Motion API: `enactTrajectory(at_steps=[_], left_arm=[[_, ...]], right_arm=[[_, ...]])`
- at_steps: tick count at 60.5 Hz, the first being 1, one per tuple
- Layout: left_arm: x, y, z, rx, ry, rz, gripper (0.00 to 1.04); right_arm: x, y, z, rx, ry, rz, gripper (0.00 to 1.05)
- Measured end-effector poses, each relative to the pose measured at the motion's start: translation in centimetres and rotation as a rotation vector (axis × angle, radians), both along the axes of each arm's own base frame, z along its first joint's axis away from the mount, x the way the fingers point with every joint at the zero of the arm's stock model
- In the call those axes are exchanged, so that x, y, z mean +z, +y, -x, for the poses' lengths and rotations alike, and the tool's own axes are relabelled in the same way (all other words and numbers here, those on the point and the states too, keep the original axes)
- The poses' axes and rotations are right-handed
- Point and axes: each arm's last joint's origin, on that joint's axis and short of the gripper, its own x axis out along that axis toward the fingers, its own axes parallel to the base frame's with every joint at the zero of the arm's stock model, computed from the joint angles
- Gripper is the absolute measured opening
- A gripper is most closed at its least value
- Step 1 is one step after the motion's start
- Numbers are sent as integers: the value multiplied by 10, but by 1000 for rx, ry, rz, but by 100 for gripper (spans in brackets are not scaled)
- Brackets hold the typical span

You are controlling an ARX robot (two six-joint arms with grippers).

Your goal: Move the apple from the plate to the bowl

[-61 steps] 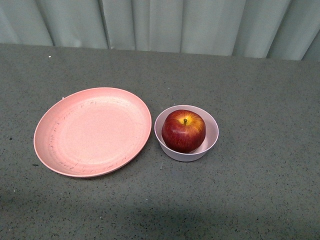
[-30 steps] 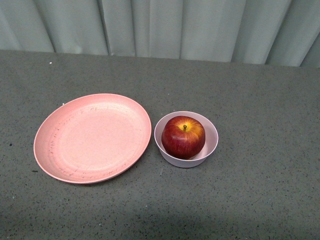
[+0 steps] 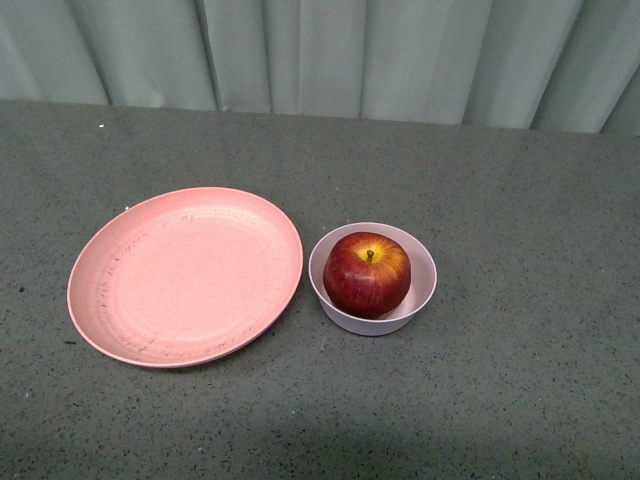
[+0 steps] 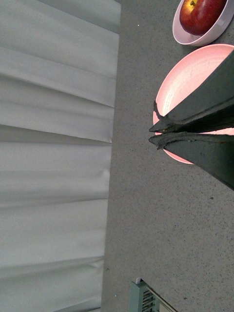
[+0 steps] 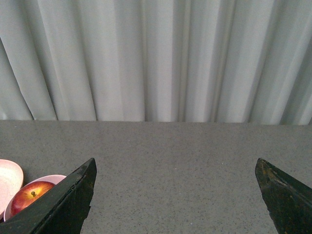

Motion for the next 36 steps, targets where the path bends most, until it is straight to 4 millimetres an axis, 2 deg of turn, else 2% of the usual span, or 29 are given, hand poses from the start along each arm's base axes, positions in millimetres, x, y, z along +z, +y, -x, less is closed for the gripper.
enactTrajectory(at_steps=[9,20,36], left_arm=[[-4,0,11,-1,13,0,4],[-3,0,12,-1,7,1,5],[-3,0,12,-1,7,0,50]], right_arm=[[0,0,0,-1,0,0,95],[0,0,0,0,0,0,95],[0,0,0,0,0,0,95]])
